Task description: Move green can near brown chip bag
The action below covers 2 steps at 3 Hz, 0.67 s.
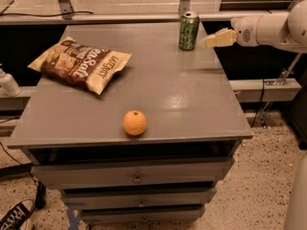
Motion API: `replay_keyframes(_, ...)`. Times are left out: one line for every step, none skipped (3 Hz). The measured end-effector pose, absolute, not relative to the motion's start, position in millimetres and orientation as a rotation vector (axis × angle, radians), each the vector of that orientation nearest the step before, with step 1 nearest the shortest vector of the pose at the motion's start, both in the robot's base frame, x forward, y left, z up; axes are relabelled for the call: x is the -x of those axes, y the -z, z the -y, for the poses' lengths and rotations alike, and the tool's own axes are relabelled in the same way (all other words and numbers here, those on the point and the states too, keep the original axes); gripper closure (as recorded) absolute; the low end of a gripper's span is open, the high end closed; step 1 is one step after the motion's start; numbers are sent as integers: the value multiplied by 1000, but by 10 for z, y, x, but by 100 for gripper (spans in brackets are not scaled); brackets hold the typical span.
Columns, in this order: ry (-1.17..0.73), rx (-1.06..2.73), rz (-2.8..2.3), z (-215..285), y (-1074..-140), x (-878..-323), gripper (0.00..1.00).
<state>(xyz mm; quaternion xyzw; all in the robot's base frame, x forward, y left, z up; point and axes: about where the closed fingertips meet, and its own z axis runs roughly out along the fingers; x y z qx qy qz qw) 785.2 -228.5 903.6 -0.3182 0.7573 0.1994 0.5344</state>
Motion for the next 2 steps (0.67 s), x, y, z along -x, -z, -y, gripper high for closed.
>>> replay_keyframes(-536,735,-1775,2080,-8901,-8069,0)
replay_keyframes(-581,735,-1742,1850,-8839,-8270,0)
